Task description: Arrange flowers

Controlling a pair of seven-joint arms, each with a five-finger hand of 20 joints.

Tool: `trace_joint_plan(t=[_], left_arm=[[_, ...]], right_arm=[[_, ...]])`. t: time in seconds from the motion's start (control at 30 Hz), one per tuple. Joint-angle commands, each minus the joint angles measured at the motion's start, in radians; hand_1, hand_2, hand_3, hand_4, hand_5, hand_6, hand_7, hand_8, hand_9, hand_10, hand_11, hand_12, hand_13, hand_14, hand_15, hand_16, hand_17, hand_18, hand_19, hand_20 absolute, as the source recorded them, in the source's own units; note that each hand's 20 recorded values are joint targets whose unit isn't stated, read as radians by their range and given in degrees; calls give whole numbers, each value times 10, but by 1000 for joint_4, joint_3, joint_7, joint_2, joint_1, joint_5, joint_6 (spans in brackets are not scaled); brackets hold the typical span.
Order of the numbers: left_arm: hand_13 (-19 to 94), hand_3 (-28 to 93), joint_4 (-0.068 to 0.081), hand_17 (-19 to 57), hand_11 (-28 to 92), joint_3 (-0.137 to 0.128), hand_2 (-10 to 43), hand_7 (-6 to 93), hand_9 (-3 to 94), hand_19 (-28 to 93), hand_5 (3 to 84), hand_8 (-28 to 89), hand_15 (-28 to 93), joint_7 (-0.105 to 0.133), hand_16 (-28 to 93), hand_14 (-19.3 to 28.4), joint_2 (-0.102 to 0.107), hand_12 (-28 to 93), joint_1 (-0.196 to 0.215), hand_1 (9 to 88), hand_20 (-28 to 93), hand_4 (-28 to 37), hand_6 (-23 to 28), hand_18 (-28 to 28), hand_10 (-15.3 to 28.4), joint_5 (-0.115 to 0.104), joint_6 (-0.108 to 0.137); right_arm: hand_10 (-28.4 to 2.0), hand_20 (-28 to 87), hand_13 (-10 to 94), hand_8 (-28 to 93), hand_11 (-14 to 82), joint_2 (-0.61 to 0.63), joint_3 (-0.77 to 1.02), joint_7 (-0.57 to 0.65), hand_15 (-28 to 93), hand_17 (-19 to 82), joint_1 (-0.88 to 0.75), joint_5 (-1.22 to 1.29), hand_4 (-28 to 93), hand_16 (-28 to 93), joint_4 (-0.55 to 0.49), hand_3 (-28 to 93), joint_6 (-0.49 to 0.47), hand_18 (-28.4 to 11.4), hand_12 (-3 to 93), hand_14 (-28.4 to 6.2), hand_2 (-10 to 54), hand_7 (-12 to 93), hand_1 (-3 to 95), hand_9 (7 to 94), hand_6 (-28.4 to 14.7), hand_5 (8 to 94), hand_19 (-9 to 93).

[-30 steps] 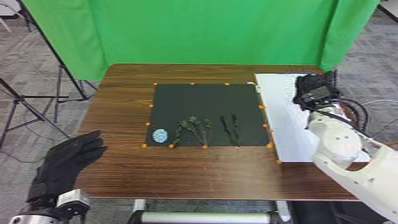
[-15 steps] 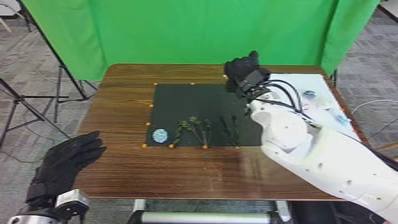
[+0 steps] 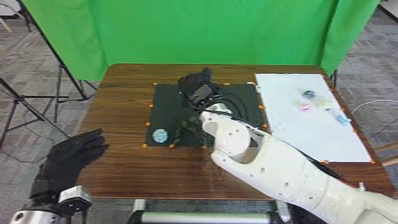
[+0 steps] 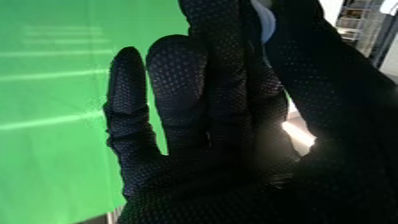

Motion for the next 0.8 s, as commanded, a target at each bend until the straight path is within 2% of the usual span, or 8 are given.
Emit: trace_joint_plan(t=[0.03, 0.2, 0.27, 0.3, 0.33, 0.37, 0.5, 0.8], left_arm=[[254, 795, 15, -91, 341, 8, 46, 171, 379, 608, 452, -95, 636, -19, -144, 284, 14, 95, -52, 279, 118, -159, 136, 230, 218, 11, -28], [254, 796, 20, -91, 342, 6, 45, 171, 379, 608, 452, -95, 636, -31, -144, 284, 19, 94, -75, 279, 118, -159, 136, 230, 219, 17, -39], [254, 797, 22, -91, 343, 1, 45, 171, 379, 608, 452, -95, 636, -23, -144, 284, 22, 94, -70, 278, 118, -160, 136, 230, 219, 13, -37], [254, 797, 20, -92, 342, 2, 45, 171, 379, 609, 452, -95, 636, -33, -144, 284, 19, 94, -73, 278, 118, -161, 136, 230, 219, 16, -38], [254, 798, 24, -92, 342, 6, 44, 171, 379, 608, 452, -95, 636, -29, -144, 284, 24, 93, -81, 278, 118, -161, 136, 231, 219, 15, -38], [254, 797, 23, -91, 342, 3, 45, 171, 379, 608, 452, -95, 635, -40, -144, 284, 18, 94, -86, 278, 118, -161, 136, 230, 219, 20, -46], [254, 798, 29, -92, 340, 11, 45, 171, 379, 608, 452, -95, 635, -47, -144, 284, 19, 93, -104, 278, 118, -161, 136, 230, 219, 22, -51], [254, 796, 31, -91, 340, 13, 46, 171, 379, 608, 452, -96, 635, -56, -144, 284, 14, 95, -115, 280, 117, -163, 136, 230, 219, 29, -61]], right_arm=[[-77, 284, 641, -17, 237, -94, 33, -36, 710, 211, -86, -6, -283, 311, 26, 753, -32, -209, 327, -71, -72, 458, 508, 854, 26, 712, 788], [-74, 285, 639, -28, 240, -118, 48, -17, 711, 208, -104, 12, -283, 308, 44, 749, -47, -209, 324, -73, -70, 457, 505, 852, 28, 711, 785], [-74, 286, 637, -33, 243, -121, 38, -2, 712, 207, -104, 22, -283, 304, 48, 744, -40, -209, 322, -73, -69, 459, 504, 850, 29, 710, 784], [-74, 286, 636, -35, 246, -126, 46, -5, 713, 206, -112, 20, -283, 302, 50, 740, -45, -208, 320, -74, -69, 461, 503, 850, 30, 708, 783], [-74, 286, 636, -38, 247, -130, 54, -9, 714, 205, -112, 17, -283, 300, 54, 740, -44, -207, 319, -76, -70, 462, 501, 849, 30, 708, 782], [-74, 286, 635, -38, 248, -132, 54, -6, 714, 204, -116, 15, -283, 299, 57, 740, -41, -207, 318, -76, -71, 463, 499, 848, 30, 707, 781], [-73, 288, 630, -41, 249, -139, 57, 5, 718, 202, -119, 23, -283, 293, 58, 743, -57, -207, 316, -76, -74, 468, 492, 842, 30, 701, 780], [-81, 296, 603, -48, 267, -148, 63, 6, 737, 187, -119, 10, -283, 253, 70, 738, -72, -209, 302, -86, -93, 487, 461, 794, 18, 648, 775]])
